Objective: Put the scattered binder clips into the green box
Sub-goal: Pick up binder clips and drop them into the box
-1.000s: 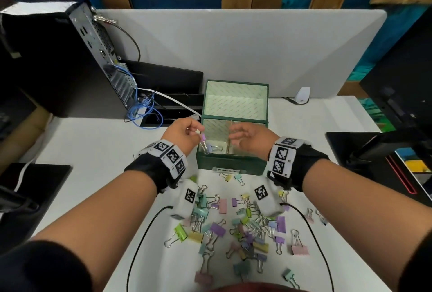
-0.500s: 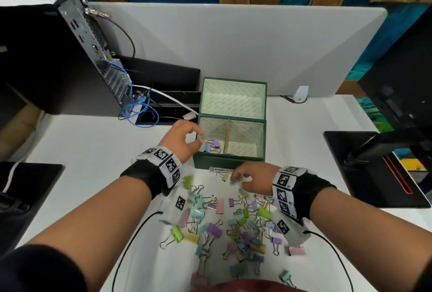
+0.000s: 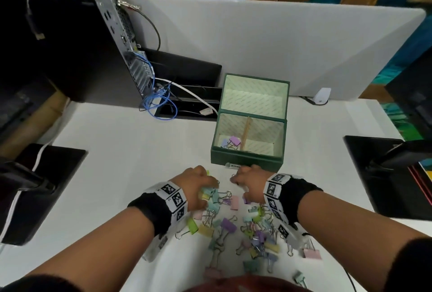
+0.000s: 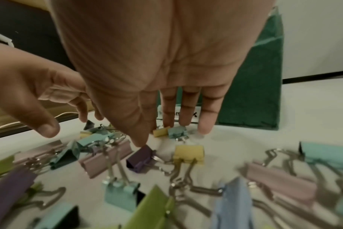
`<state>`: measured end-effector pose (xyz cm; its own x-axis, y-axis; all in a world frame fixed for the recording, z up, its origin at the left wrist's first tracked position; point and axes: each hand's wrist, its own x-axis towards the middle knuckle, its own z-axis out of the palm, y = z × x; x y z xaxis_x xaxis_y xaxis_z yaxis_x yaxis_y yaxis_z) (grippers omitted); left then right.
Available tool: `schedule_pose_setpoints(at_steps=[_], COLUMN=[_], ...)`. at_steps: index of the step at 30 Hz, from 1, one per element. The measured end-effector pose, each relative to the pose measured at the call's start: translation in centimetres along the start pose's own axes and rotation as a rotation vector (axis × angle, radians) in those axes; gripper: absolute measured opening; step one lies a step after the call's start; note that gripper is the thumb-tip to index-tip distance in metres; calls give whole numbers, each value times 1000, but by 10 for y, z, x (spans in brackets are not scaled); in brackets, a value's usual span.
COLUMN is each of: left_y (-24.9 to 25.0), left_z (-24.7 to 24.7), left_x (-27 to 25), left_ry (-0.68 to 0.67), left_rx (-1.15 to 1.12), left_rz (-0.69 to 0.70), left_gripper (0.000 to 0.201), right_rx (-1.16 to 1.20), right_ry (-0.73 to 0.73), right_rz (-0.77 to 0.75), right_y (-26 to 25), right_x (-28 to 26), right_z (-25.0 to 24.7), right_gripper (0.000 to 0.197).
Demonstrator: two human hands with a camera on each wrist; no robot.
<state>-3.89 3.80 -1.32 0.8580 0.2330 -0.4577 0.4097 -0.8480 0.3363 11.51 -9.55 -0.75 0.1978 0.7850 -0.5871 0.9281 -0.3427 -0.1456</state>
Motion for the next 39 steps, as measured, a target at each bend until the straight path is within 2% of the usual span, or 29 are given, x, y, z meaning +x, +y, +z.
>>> schedule_pose_setpoints(at_steps=[8,12,15,18,20,25,28,31,35,37,39], left_y=[12,8,4,-1,-3,4,14,21,27,29,30], left_z=[7,10,10,4,-6,-47,-73,-93,-102,-98,-91], left_x=[13,14,13,11,9,15,26,40,60,65,66], left_ry=[-73,-34,56,134,204,389,471,544,550,514,511], left_rx=[20,-56,-165,-268,-324,-494,-486,-517,-576,-506,-416], left_rz=[5,11,29,23,5,-11,-1,-8,-16,-29,-21], left_gripper=[44,31,9,31,35,20,11,9,16,10,14], right_rx=[42,106,135,164,182,98,9,28,101,127,133], right_ry=[37,78,104,110,107,114,118,100,114,133,143], right_rz=[40,32,48,71,82,93,108,114,118,105,93], right_y=[10,3,-1,3,8,15,17,18,21,22,23], right_x=[-19,-20,-18,-16,-15,-17,-19,-20,-21,-22,-24], right_z=[8,15,18,19,19,20,22,25,26,25,25], right_gripper=[55,51,52,52,53,54,59,62,55,49,45])
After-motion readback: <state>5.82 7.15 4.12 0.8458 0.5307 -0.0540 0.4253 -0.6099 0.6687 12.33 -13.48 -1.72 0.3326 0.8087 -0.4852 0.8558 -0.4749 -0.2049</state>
